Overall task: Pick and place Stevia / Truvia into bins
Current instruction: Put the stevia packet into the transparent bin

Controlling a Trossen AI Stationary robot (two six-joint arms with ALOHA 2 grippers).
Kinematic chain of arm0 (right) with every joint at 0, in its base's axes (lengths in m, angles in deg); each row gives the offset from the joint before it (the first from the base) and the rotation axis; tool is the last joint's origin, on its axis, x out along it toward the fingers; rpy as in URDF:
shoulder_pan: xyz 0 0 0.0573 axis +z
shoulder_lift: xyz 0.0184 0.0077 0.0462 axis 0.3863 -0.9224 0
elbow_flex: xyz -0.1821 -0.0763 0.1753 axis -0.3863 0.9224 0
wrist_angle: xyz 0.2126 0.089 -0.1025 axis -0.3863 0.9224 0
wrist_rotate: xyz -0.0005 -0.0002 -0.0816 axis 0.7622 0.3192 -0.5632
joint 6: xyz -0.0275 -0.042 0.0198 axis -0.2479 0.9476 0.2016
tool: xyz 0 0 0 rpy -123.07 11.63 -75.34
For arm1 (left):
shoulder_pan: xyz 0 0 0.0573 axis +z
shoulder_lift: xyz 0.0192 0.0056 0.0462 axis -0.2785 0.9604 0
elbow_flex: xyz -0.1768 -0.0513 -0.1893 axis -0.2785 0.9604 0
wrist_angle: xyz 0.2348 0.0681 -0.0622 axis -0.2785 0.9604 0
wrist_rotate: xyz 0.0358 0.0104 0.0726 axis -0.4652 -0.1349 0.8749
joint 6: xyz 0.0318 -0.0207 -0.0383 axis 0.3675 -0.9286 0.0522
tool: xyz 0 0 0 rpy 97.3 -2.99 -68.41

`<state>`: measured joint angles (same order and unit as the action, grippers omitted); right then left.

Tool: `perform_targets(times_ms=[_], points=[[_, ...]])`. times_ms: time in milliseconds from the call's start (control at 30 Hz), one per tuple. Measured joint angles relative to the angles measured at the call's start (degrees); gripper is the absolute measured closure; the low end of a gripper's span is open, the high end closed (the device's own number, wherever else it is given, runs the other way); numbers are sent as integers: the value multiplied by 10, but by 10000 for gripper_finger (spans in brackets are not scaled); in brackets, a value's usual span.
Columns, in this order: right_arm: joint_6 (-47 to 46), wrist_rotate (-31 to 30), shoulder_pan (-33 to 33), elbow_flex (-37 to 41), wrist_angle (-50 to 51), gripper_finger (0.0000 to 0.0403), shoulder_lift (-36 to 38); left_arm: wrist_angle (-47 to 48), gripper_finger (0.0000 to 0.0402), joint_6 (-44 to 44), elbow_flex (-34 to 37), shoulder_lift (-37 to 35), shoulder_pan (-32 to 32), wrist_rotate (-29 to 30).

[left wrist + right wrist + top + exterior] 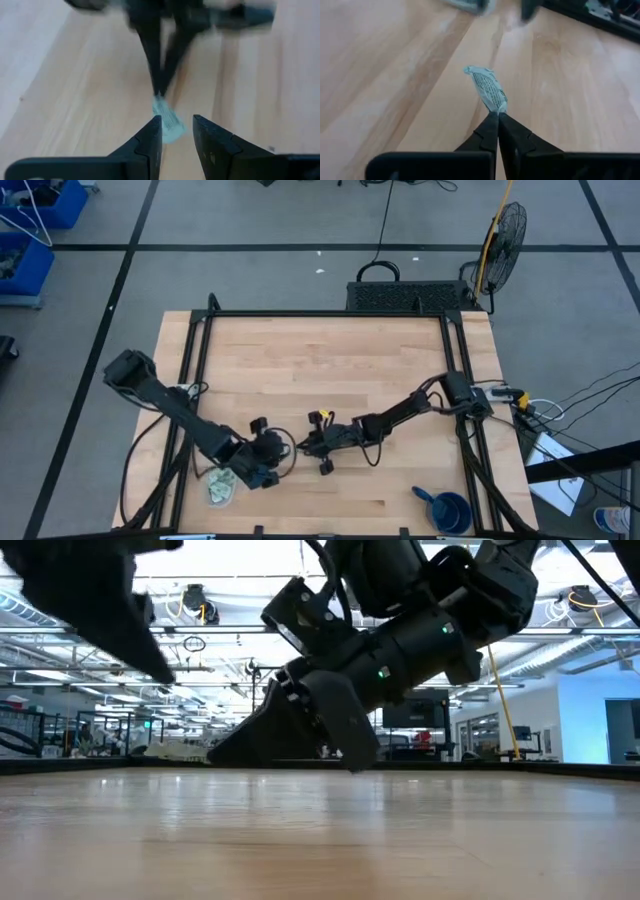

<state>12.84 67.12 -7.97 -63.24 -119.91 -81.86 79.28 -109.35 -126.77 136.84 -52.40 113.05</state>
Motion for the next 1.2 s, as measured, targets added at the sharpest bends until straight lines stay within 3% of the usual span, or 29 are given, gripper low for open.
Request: perform_targets(times_ms=[200, 367, 600, 733, 900, 1200], points=[[-49, 13, -10, 0, -2, 401, 1, 1, 284, 35, 1, 32, 14, -13], [-64, 13, -21, 0, -2, 402, 1, -1, 258, 36, 1, 46, 16, -18], [-117, 20, -27, 0, -7, 402, 1, 0, 208, 59, 1, 62, 19, 23], [-142, 67, -27, 0, -16, 402, 1, 0, 201, 59, 1, 62, 26, 51], [-147, 75, -27, -1, -34, 402, 1, -1, 226, 67, 1, 62, 30, 35], [-147, 74, -27, -1, -41, 403, 1, -1, 307, 76, 1, 62, 30, 18]])
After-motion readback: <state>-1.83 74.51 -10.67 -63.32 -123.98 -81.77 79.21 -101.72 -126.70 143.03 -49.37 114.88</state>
